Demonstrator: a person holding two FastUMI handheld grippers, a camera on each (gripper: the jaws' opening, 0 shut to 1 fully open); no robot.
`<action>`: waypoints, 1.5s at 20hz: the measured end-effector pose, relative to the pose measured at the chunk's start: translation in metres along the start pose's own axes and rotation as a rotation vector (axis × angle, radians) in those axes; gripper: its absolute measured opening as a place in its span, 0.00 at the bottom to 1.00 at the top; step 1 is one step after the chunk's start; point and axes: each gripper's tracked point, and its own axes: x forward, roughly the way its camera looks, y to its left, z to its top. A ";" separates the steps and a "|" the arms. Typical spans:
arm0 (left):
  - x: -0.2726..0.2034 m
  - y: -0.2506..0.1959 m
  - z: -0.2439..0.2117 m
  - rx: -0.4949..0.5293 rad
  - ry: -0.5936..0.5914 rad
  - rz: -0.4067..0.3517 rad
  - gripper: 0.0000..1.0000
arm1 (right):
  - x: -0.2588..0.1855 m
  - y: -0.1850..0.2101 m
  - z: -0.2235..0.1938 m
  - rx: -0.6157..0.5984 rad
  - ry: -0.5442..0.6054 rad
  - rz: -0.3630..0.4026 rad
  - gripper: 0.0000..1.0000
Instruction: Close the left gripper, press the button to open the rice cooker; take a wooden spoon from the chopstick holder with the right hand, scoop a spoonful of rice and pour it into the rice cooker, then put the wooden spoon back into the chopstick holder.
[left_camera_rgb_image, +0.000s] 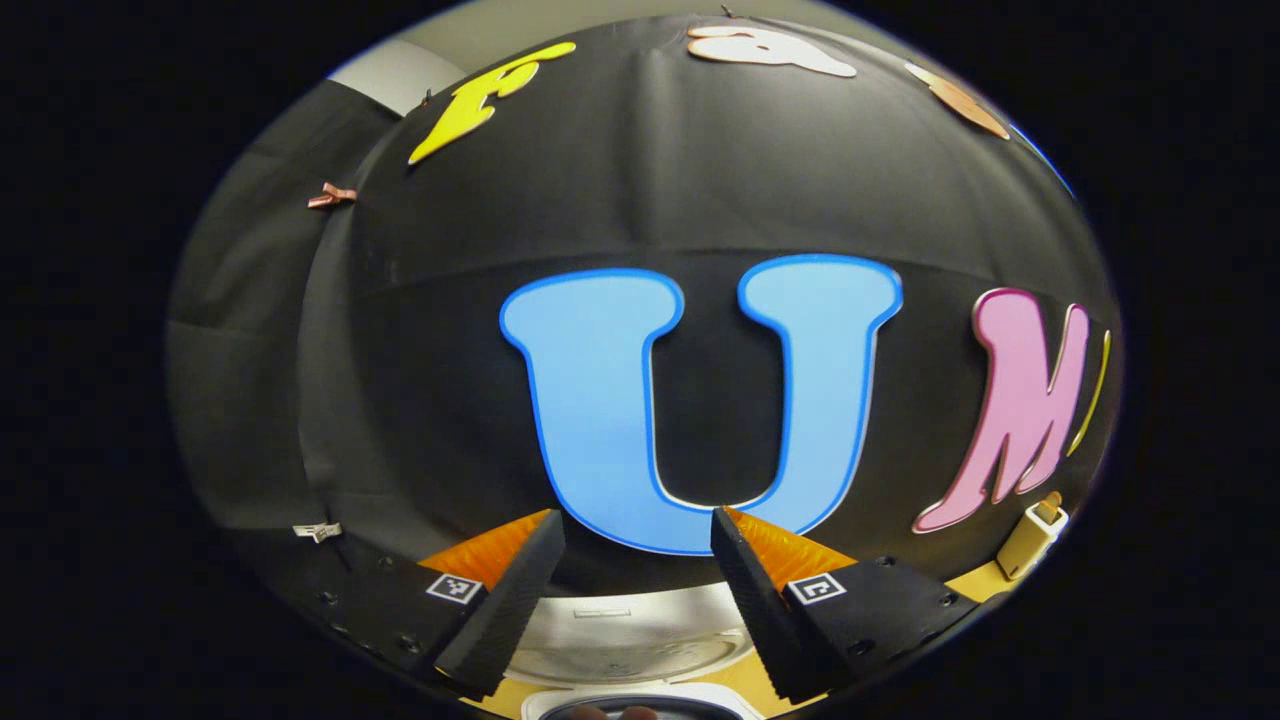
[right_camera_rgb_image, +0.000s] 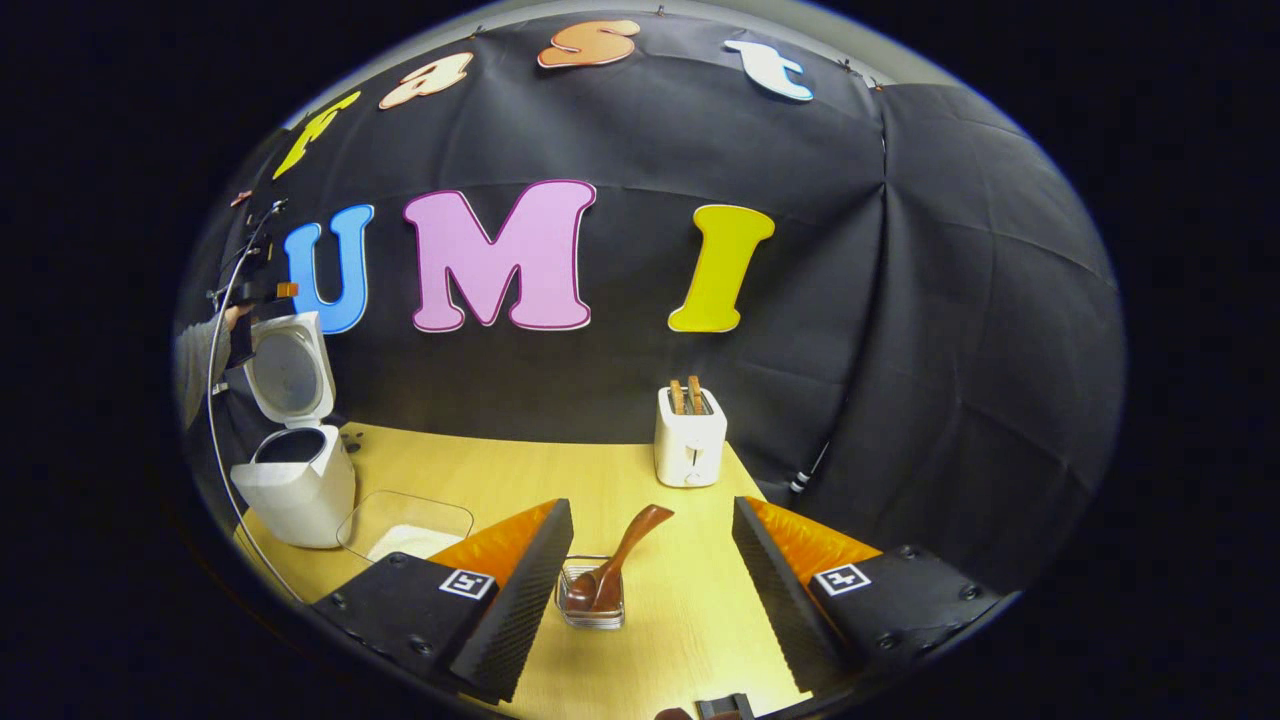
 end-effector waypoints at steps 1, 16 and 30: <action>0.007 0.004 -0.008 0.005 0.022 0.010 0.95 | -0.003 -0.001 0.000 -0.005 0.003 -0.004 0.98; -0.073 -0.020 -0.067 -0.051 0.233 -0.053 0.98 | 0.015 0.009 0.007 -0.015 0.013 0.030 0.98; -0.183 -0.042 -0.193 -0.109 0.587 -0.072 0.96 | 0.040 0.024 0.005 -0.031 0.029 0.098 0.98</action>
